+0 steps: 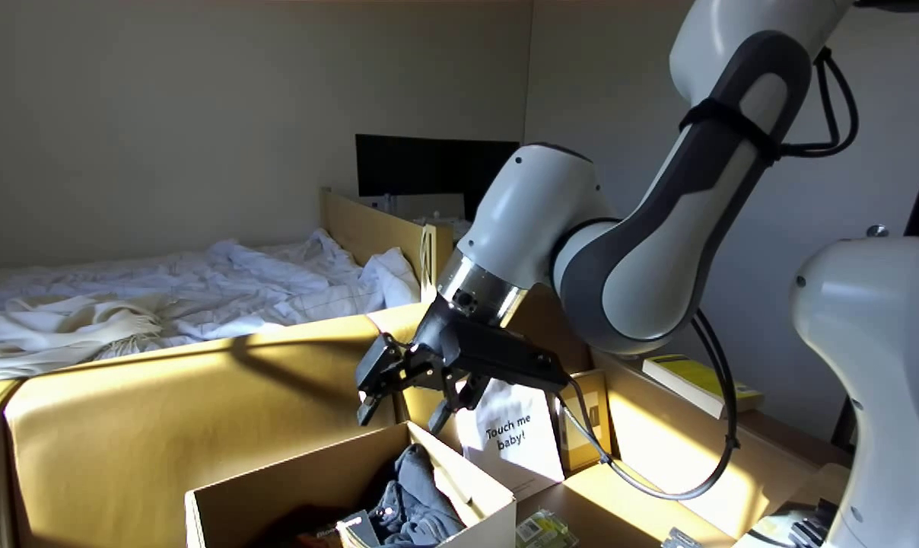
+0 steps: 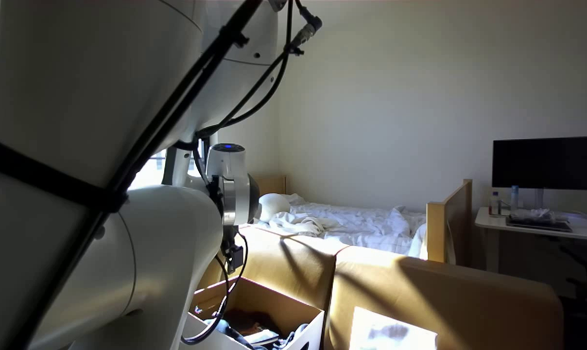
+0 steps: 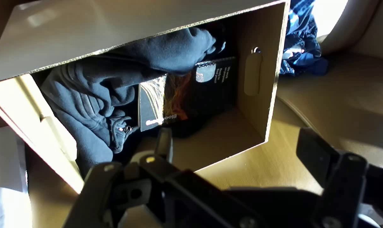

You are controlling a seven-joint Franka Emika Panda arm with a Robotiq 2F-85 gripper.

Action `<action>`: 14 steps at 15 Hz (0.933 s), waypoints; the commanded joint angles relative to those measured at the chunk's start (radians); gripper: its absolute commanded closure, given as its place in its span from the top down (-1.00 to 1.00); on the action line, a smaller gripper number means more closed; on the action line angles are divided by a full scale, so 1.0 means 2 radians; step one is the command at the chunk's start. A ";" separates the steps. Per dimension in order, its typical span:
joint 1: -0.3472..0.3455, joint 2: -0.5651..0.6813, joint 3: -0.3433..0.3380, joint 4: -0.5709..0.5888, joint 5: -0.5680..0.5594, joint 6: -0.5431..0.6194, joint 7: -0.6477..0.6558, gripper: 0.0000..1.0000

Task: Remove the yellow book and then the brown book from the box and place them on the right armrest of the chair

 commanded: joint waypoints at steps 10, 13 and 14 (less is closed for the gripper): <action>0.133 -0.034 -0.145 0.123 0.020 -0.256 -0.158 1.00; 0.255 -0.074 -0.279 0.178 -0.018 -0.277 -0.234 1.00; 0.297 -0.100 -0.323 0.197 -0.040 -0.276 -0.246 1.00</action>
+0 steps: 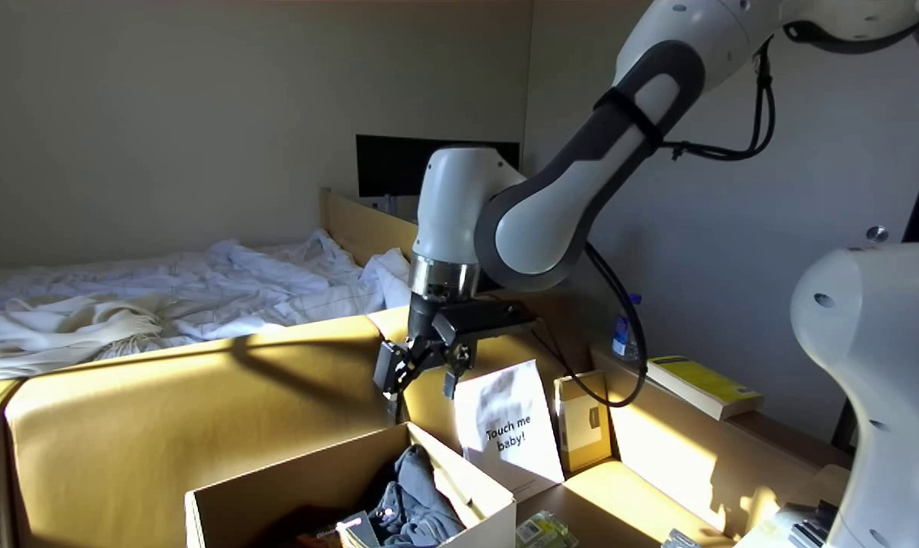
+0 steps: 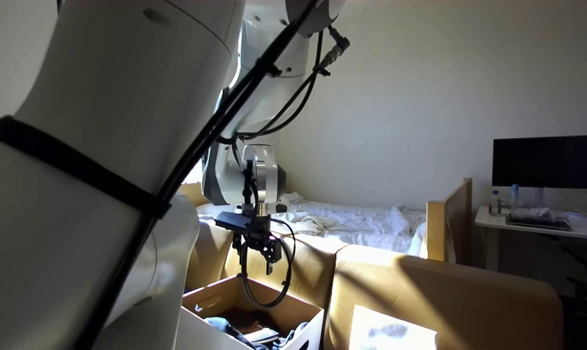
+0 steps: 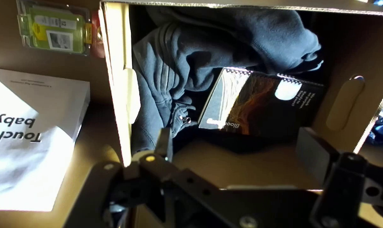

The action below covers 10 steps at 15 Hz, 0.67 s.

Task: Remove the yellow book and then the brown book from the box and place them on the right armrest of the chair

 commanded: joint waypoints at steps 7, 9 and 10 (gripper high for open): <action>0.238 -0.256 -0.215 0.153 -0.147 -0.021 -0.066 1.00; 0.233 -0.271 -0.218 0.174 -0.192 -0.048 -0.048 1.00; 0.231 -0.263 -0.221 0.181 -0.207 -0.059 -0.037 1.00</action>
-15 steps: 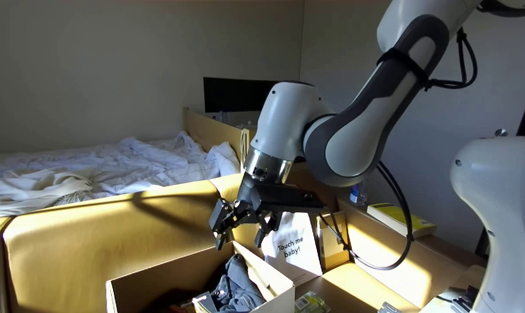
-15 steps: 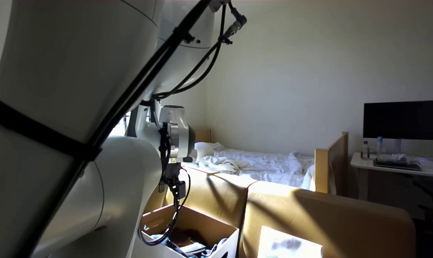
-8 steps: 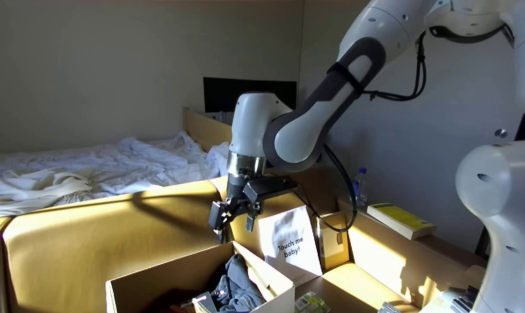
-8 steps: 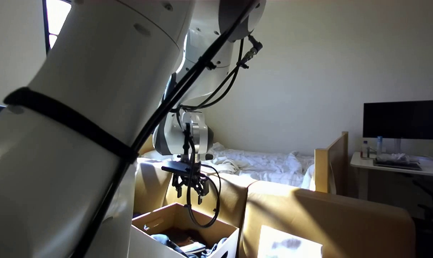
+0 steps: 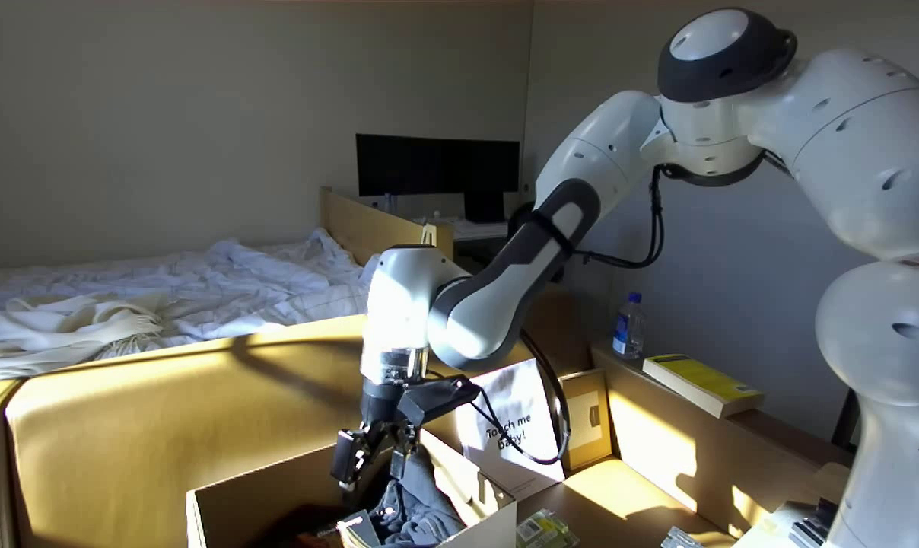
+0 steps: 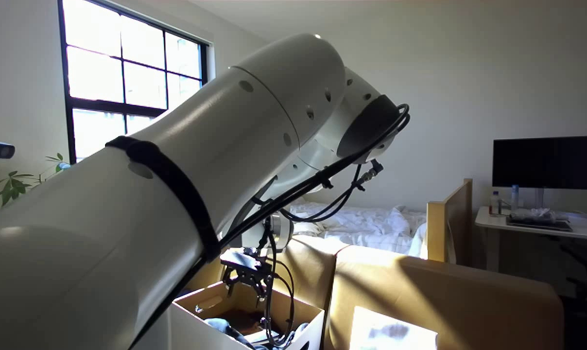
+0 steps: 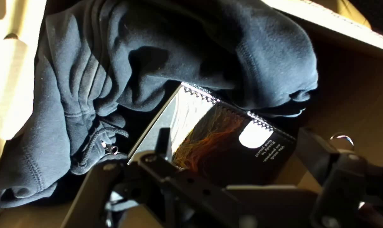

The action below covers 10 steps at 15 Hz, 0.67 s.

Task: Remove the yellow book and then the brown book from the box and place them on the right armrest of the chair

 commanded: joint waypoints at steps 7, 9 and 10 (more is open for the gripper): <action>-0.009 -0.091 0.029 0.084 -0.025 -0.193 0.035 1.00; -0.008 -0.143 0.051 0.116 -0.033 -0.277 0.049 1.00; -0.008 -0.179 0.064 0.134 -0.051 -0.299 0.044 1.00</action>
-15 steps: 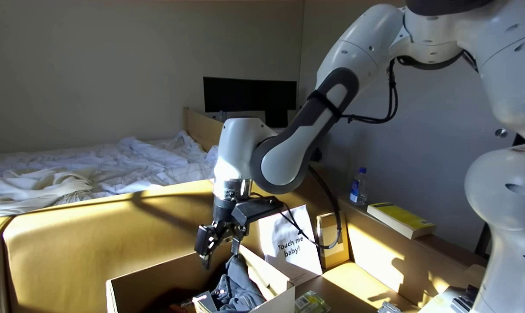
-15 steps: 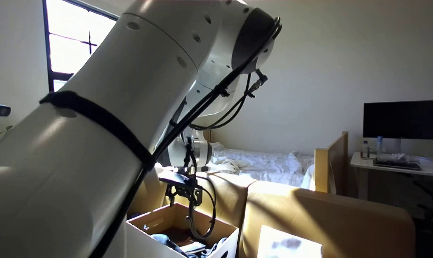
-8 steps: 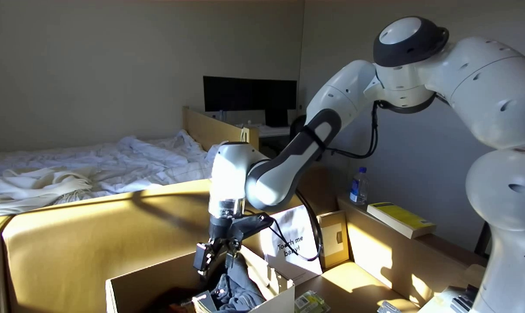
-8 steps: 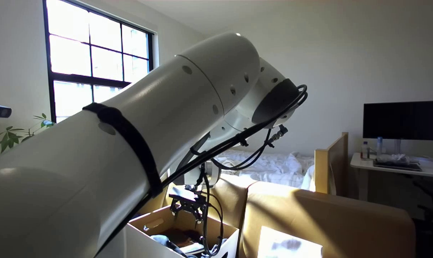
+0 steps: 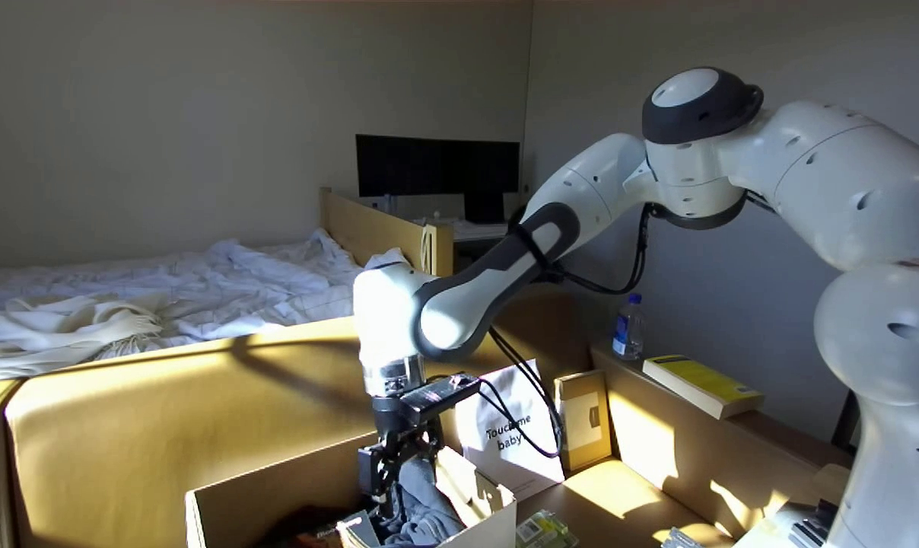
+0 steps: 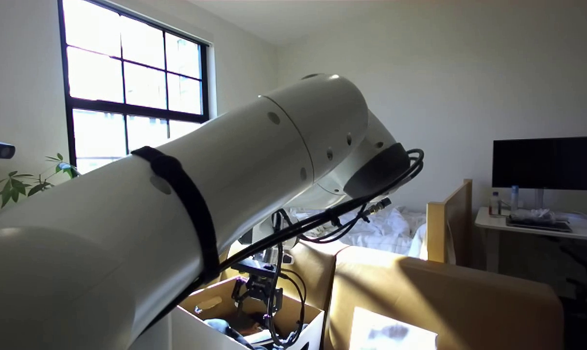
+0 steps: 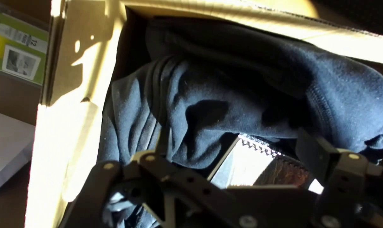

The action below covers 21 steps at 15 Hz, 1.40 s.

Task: Remove the yellow book and then the brown book from the box and place them on the right armrest of the chair

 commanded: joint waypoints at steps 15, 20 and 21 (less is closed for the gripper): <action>0.003 -0.214 0.025 0.083 -0.295 0.030 0.118 1.00; 0.003 -0.213 -0.008 0.090 -0.309 0.060 0.138 1.00; 0.003 -0.213 -0.013 0.091 -0.307 0.058 0.138 1.00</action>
